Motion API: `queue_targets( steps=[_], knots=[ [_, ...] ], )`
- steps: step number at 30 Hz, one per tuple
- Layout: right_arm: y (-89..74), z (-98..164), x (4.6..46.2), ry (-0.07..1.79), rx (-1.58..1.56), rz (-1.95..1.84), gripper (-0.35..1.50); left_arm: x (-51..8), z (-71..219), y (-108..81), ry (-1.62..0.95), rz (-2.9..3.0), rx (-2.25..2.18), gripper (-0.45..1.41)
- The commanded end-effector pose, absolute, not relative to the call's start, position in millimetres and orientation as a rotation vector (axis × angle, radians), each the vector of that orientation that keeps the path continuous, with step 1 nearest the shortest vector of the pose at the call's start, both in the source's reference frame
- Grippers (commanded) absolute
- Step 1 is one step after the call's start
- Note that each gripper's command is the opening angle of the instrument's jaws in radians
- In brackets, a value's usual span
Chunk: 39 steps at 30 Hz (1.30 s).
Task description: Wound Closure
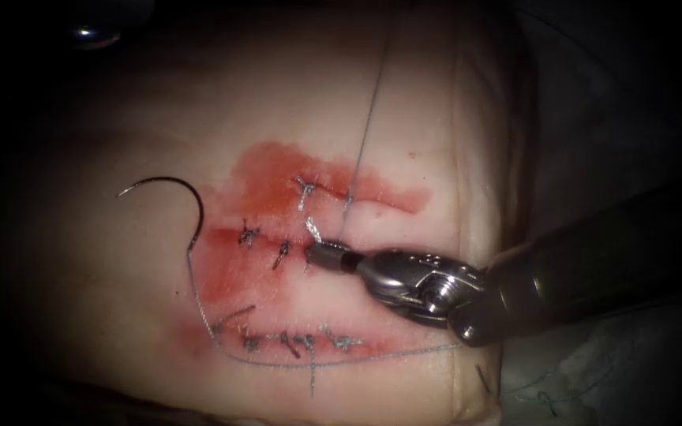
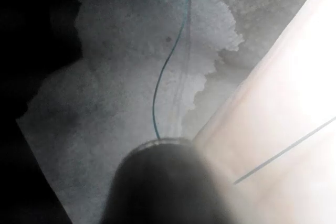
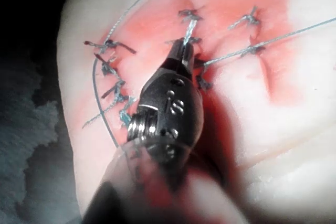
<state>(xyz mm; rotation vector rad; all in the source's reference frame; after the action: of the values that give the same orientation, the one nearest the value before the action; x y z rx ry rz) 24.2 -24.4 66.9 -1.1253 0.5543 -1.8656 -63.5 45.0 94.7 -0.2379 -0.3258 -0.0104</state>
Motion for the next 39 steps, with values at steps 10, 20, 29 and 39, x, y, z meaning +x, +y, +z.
queue_targets(
  steps=[10,20,29,39],
  knots=[
    [-25.4,67,25.0,0.573,-1.139,-1.879,-0.35,-64.7,95,46.7,-0.322,0.014,-0.292,-0.45],
    [-19.6,64,19.7,0.541,-1.344,-1.843,1.38,-62.9,88,44.2,-0.657,-0.192,0.006,-0.45],
    [-14.9,62,13.9,0.579,-1.209,-1.602,1.33,-62.5,81,43.7,-0.858,-0.394,0.154,-0.45],
    [-12.9,71,14.1,0.444,-1.184,-1.537,1.21,-64.8,77,42.0,-1.059,-0.578,0.318,-0.45]
  ],
)
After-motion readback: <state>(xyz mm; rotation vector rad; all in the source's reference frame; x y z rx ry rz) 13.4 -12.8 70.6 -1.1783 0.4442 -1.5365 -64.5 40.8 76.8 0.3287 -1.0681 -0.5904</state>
